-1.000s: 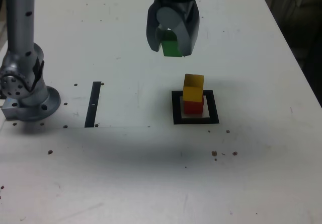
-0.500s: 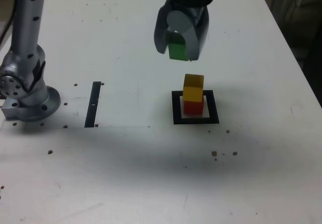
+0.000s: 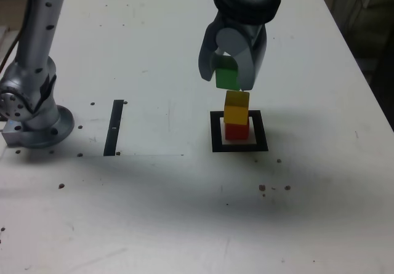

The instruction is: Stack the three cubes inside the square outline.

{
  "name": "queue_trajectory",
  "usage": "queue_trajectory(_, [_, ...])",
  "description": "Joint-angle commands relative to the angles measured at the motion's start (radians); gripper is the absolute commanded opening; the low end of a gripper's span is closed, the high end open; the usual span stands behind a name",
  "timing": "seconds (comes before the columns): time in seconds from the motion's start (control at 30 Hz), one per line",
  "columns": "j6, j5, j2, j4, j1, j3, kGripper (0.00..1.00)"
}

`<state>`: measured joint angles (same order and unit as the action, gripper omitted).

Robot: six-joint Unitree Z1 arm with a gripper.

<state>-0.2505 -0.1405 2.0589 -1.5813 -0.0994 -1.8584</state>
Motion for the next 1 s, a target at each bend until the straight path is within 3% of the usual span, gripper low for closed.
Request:
queue_trajectory(0.0, [0.003, 0.004, 0.008, -0.009, -0.005, -0.006, 0.33])
queue_trajectory(0.5, [0.028, 0.025, 0.031, 0.009, -0.037, -0.011, 0.34])
queue_trajectory(0.57, [0.029, 0.026, 0.033, 0.017, -0.039, -0.009, 0.46])
queue_trajectory(0.73, [0.030, 0.039, 0.035, 0.035, -0.039, 0.004, 0.95])
queue_trajectory(0.97, [0.030, 0.042, 0.033, 0.042, -0.039, 0.017, 1.00])
